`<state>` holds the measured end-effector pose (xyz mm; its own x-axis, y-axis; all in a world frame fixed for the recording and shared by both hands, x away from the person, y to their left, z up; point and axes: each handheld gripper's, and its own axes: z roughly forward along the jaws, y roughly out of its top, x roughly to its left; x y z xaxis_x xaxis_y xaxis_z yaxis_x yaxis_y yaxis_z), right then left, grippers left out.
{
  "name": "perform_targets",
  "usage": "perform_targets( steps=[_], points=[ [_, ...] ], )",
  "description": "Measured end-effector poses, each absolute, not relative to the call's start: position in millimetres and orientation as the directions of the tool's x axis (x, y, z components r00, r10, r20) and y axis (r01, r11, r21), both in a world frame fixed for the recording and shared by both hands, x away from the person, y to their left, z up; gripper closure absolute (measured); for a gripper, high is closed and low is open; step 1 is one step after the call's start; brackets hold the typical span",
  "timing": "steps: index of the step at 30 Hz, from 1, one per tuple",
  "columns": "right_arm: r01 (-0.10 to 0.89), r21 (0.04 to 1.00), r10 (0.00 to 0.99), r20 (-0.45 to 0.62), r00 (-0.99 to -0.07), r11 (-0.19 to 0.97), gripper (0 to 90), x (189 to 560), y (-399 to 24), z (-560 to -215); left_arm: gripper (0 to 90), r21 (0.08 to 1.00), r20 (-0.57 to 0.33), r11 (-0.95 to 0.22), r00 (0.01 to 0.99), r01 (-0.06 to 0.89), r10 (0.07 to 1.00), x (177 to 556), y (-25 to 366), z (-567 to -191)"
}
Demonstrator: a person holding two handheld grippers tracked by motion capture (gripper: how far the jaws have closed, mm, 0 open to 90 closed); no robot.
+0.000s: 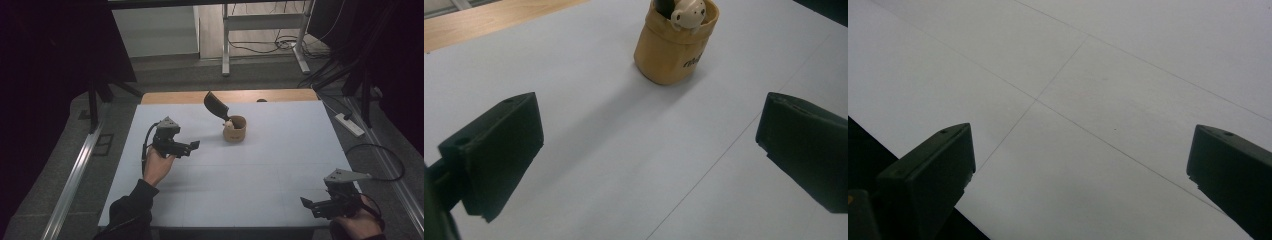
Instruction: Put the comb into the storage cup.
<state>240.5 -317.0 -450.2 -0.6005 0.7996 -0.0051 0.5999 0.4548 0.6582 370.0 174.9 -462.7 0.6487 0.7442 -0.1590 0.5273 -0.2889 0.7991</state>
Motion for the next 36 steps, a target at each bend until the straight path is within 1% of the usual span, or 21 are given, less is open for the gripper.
perform_targets(
  steps=[36],
  points=[
    [0.599,0.655,0.797,-0.008,-0.604,0.461,0.0,240,-316,-451,0.0,0.796,-0.177,-0.288,0.660,0.533,0.730,341,181,-464]
  ],
)
